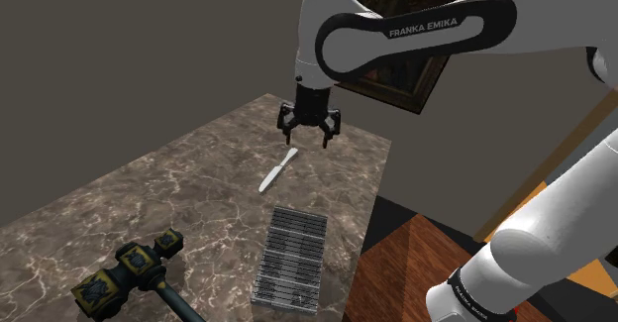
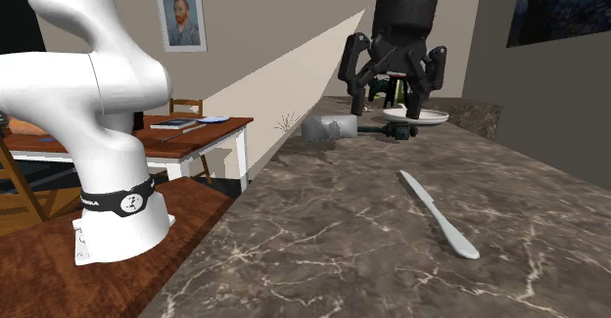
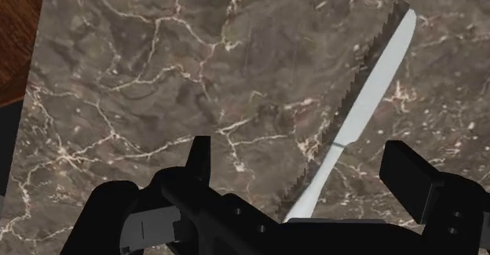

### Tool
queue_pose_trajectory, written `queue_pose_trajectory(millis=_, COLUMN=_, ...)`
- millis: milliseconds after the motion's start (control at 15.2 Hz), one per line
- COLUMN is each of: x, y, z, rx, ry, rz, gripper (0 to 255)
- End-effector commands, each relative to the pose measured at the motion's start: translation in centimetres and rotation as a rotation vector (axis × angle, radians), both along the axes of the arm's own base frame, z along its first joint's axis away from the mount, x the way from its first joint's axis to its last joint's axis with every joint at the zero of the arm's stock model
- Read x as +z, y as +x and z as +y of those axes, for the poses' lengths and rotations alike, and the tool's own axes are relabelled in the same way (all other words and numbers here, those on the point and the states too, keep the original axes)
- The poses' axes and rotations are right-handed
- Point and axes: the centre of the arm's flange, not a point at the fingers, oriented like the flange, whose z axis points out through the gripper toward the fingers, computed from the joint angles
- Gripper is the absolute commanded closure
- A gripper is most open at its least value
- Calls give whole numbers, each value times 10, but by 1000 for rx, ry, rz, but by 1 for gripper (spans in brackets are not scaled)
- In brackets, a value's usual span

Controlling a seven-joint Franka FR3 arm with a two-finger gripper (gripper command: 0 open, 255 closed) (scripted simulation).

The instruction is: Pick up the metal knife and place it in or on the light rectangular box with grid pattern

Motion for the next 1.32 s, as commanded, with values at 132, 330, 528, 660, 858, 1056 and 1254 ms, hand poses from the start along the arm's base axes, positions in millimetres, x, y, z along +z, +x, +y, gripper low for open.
queue_pose_trajectory(millis=132, x=-34, y=40, z=21, rx=-162, ry=-28, rz=29, gripper=0)
queue_pose_trajectory(millis=330, x=-61, y=73, z=31, rx=-276, ry=-48, rz=50, gripper=0)
queue_pose_trajectory(millis=528, x=-80, y=88, z=34, rx=-330, ry=-58, rz=60, gripper=0)
queue_pose_trajectory(millis=660, x=-90, y=86, z=33, rx=-330, ry=-58, rz=60, gripper=0)
queue_pose_trajectory(millis=858, x=-106, y=84, z=32, rx=-330, ry=-58, rz=60, gripper=0)
queue_pose_trajectory(millis=1056, x=-114, y=82, z=31, rx=-330, ry=-58, rz=60, gripper=0)
queue_pose_trajectory(millis=1254, x=-114, y=82, z=31, rx=-330, ry=-58, rz=60, gripper=0)
